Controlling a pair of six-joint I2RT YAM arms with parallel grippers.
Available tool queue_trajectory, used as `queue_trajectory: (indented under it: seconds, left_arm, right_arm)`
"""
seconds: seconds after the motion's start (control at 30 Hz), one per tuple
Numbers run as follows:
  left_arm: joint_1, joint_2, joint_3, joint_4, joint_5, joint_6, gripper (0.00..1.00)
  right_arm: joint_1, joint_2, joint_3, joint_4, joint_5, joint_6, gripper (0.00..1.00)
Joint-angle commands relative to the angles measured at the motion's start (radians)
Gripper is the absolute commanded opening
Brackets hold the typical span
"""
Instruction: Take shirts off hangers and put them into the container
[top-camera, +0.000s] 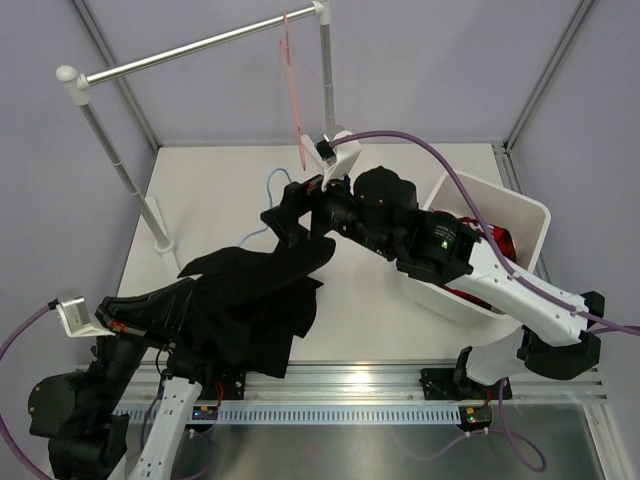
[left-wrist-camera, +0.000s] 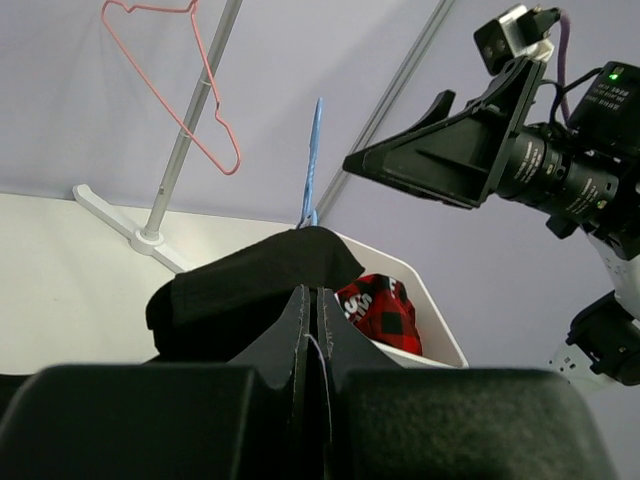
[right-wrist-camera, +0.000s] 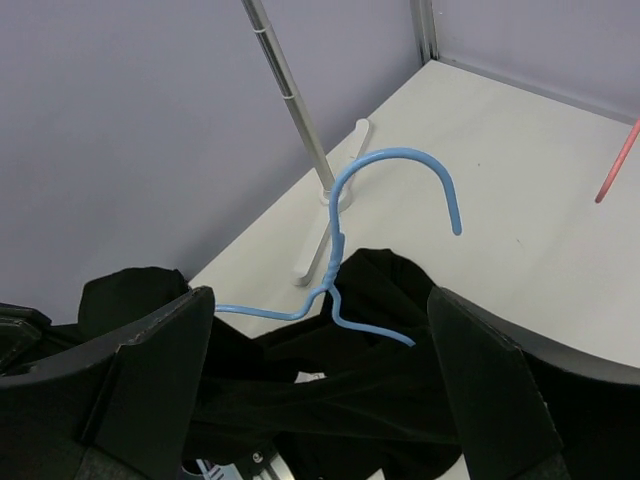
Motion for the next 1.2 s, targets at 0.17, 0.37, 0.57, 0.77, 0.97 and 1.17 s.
queue_trajectory:
  seconds: [0.17, 0.37, 0.57, 0.77, 0.97, 1.17]
  left_arm:
    - [-0.001, -0.022, 0.0, 0.059, 0.071, -0.03, 0.0]
    - [-0.001, -0.027, 0.002, 0.062, 0.081, -0.038, 0.0]
    - [-0.001, -0.036, -0.02, 0.081, 0.09, -0.052, 0.0]
    - [-0.001, -0.03, -0.015, 0.087, 0.09, -0.05, 0.0]
    - [-0.001, -0.027, -0.017, 0.087, 0.089, -0.044, 0.0]
    - [-0.001, -0.042, -0.009, 0.029, 0.064, -0.015, 0.22]
  right_arm:
    - [0.009, 0.043, 0.028, 0.064, -0.016, 0.008, 0.92]
    - [0.009, 0.03, -0.017, 0.093, -0.014, 0.02, 0.76]
    - [0.009, 0.025, -0.026, 0.096, -0.019, 0.021, 0.57]
    - [0.009, 0.01, -0.075, 0.119, -0.017, 0.044, 0.56]
    - [0.02, 0.008, -0.099, 0.119, 0.001, 0.052, 0.11]
    - [0.028, 0.023, -0.044, 0.053, 0.116, 0.034, 0.0]
